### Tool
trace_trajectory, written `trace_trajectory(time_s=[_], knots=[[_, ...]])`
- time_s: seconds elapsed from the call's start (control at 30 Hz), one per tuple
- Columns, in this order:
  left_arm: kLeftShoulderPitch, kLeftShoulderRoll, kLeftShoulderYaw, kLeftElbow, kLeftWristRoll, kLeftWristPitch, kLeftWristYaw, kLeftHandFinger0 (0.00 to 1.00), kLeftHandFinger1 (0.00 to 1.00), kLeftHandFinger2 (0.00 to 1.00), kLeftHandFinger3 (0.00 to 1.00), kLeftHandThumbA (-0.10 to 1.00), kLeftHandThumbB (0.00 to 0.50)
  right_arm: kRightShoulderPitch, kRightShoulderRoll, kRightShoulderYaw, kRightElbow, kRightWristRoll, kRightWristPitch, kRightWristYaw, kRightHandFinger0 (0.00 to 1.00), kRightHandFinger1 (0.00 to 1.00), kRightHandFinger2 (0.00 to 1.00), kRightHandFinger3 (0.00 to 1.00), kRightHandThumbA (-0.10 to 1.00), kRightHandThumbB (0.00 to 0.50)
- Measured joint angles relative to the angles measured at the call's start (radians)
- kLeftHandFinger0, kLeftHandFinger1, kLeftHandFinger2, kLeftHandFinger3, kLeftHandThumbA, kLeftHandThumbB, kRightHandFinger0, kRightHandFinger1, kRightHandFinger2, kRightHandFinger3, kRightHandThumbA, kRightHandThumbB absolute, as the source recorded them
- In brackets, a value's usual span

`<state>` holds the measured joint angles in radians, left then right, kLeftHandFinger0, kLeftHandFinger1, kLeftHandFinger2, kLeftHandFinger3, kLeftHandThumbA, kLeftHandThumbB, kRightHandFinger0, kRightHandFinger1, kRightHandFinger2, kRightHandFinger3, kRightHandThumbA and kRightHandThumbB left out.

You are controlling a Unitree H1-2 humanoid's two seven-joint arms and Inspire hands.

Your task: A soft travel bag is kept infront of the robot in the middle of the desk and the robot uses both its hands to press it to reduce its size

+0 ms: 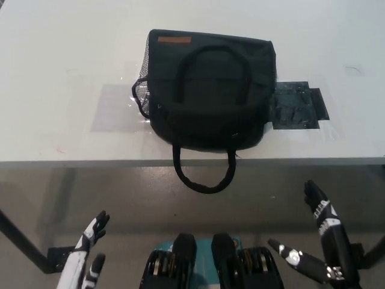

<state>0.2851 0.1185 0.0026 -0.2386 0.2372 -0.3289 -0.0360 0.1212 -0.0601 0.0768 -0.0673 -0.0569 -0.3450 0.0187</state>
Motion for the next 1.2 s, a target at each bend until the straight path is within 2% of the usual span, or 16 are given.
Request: trace_trajectory(time_s=[0.03, 0.1, 0.13, 0.23, 0.3, 0.33, 0.43, 0.5, 0.7, 0.8, 0.83, 1.0, 1.13, 1.2], knots=[[0.016, 0.000, 0.002, -0.042, 0.022, 0.001, -0.001, 1.00, 1.00, 1.00, 1.00, 1.00, 0.241, 0.011, -0.009, 0.000, -0.022, -0.005, 0.000, 0.001, 1.00, 1.00, 1.00, 1.00, 1.00, 0.232], [0.036, 0.003, 0.006, -0.121, 0.063, 0.008, -0.009, 1.00, 1.00, 1.00, 1.00, 1.00, 0.270, 0.020, -0.033, 0.000, -0.080, -0.016, 0.004, 0.005, 1.00, 1.00, 1.00, 1.00, 1.00, 0.268], [0.038, 0.006, 0.009, -0.171, 0.088, 0.014, -0.016, 1.00, 1.00, 1.00, 1.00, 1.00, 0.274, 0.019, -0.050, -0.001, -0.122, -0.024, 0.011, 0.010, 1.00, 1.00, 1.00, 1.00, 1.00, 0.239], [0.016, 0.013, 0.014, -0.274, 0.137, 0.035, -0.035, 1.00, 1.00, 1.00, 1.00, 1.00, 0.254, -0.005, -0.086, -0.002, -0.219, -0.033, 0.031, 0.024, 1.00, 1.00, 1.00, 1.00, 1.00, 0.261], [-0.050, 0.030, 0.017, -0.362, 0.184, 0.070, -0.063, 1.00, 1.00, 1.00, 1.00, 1.00, 0.260, -0.067, -0.112, -0.004, -0.289, -0.039, 0.060, 0.035, 1.00, 1.00, 1.00, 1.00, 1.00, 0.275], [-0.091, 0.037, 0.020, -0.388, 0.202, 0.087, -0.075, 1.00, 1.00, 1.00, 1.00, 1.00, 0.269, -0.100, -0.120, -0.004, -0.315, -0.044, 0.073, 0.039, 1.00, 1.00, 1.00, 1.00, 1.00, 0.305], [-0.227, 0.054, 0.031, -0.450, 0.246, 0.150, -0.116, 1.00, 1.00, 1.00, 1.00, 1.00, 0.275, -0.203, -0.135, -0.004, -0.373, -0.060, 0.134, 0.054, 1.00, 1.00, 1.00, 1.00, 1.00, 0.341], [-0.303, 0.066, 0.034, -0.459, 0.260, 0.185, -0.136, 1.00, 1.00, 1.00, 1.00, 1.00, 0.291, -0.250, -0.136, -0.004, -0.382, -0.060, 0.172, 0.063, 1.00, 1.00, 1.00, 1.00, 1.00, 0.308], [-0.554, 0.089, 0.022, -0.415, 0.304, 0.281, -0.200, 1.00, 1.00, 1.00, 1.00, 1.00, 0.256, -0.437, -0.133, 0.004, -0.339, -0.087, 0.302, 0.080, 1.00, 1.00, 1.00, 1.00, 1.00, 0.326], [-0.647, 0.090, 0.005, -0.361, 0.322, 0.319, -0.222, 1.00, 1.00, 1.00, 1.00, 1.00, 0.239, -0.514, -0.121, 0.012, -0.305, -0.105, 0.368, 0.084, 1.00, 1.00, 1.00, 1.00, 1.00, 0.311], [-0.685, 0.092, 0.000, -0.327, 0.331, 0.331, -0.229, 1.00, 1.00, 1.00, 1.00, 1.00, 0.244, -0.544, -0.116, 0.016, -0.285, -0.110, 0.388, 0.085, 1.00, 1.00, 1.00, 1.00, 1.00, 0.299], [-0.857, 0.116, -0.018, -0.175, 0.370, 0.383, -0.251, 1.00, 1.00, 1.00, 1.00, 1.00, 0.269, -0.686, -0.090, 0.033, -0.155, -0.139, 0.466, 0.087, 1.00, 1.00, 1.00, 1.00, 1.00, 0.300], [-0.963, 0.128, -0.046, -0.055, 0.390, 0.419, -0.263, 1.00, 1.00, 1.00, 1.00, 1.00, 0.260, -0.773, -0.063, 0.041, -0.066, -0.152, 0.509, 0.087, 1.00, 1.00, 1.00, 1.00, 1.00, 0.317], [-0.998, 0.128, -0.056, 0.014, 0.391, 0.435, -0.267, 1.00, 1.00, 1.00, 1.00, 1.00, 0.250, -0.803, -0.048, 0.042, -0.022, -0.158, 0.528, 0.086, 1.00, 1.00, 1.00, 1.00, 1.00, 0.290]])
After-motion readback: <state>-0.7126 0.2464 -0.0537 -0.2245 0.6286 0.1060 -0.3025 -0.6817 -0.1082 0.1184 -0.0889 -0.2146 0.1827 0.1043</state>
